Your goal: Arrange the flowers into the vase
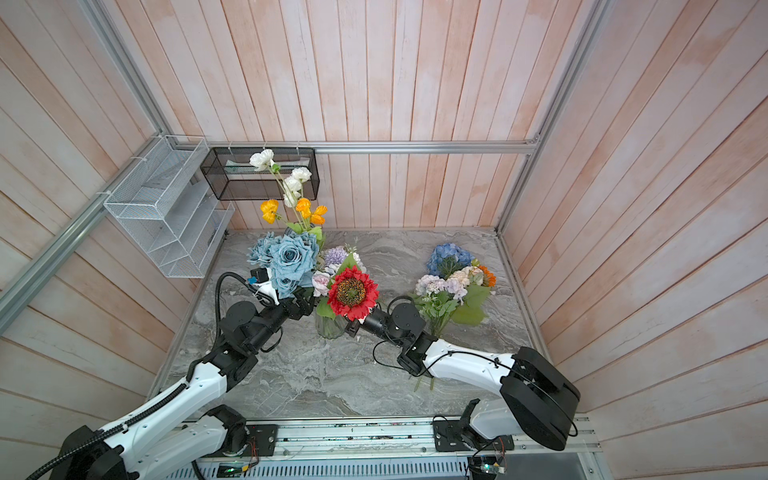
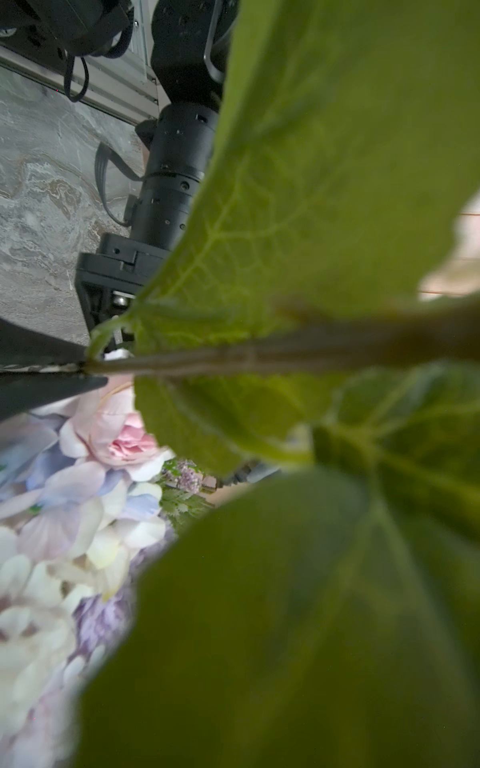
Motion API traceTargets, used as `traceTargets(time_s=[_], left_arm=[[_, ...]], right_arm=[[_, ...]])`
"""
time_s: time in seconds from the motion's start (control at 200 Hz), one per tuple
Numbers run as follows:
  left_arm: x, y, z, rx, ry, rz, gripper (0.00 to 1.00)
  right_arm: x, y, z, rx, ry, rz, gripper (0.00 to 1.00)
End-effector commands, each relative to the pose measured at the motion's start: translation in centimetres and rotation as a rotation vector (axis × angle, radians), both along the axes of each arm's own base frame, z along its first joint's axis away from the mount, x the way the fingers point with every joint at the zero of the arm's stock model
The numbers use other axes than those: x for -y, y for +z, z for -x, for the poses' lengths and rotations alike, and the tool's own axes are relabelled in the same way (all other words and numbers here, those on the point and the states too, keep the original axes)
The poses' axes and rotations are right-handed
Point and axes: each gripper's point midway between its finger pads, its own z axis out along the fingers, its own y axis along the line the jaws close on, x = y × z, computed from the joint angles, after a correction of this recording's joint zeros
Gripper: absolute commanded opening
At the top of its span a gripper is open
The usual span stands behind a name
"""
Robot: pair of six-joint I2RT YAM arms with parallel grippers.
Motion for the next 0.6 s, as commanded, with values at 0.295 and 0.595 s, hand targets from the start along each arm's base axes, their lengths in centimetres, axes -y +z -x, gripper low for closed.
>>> traceTargets(time_s=[0.295, 0.595], left_arm=[[-0.4, -0.1, -0.1, 0.003, 0.013, 0.004, 1.00], [-0.7, -0.3, 0.3, -0.003, 0.023, 0.000, 1.00]], right_arm=[[-1.8, -4.0, -1.4, -0.048, -0.059, 0.191, 0.00], [-2.7, -5.8, -2.5, -0.086, -0.082, 0.265, 0.00]])
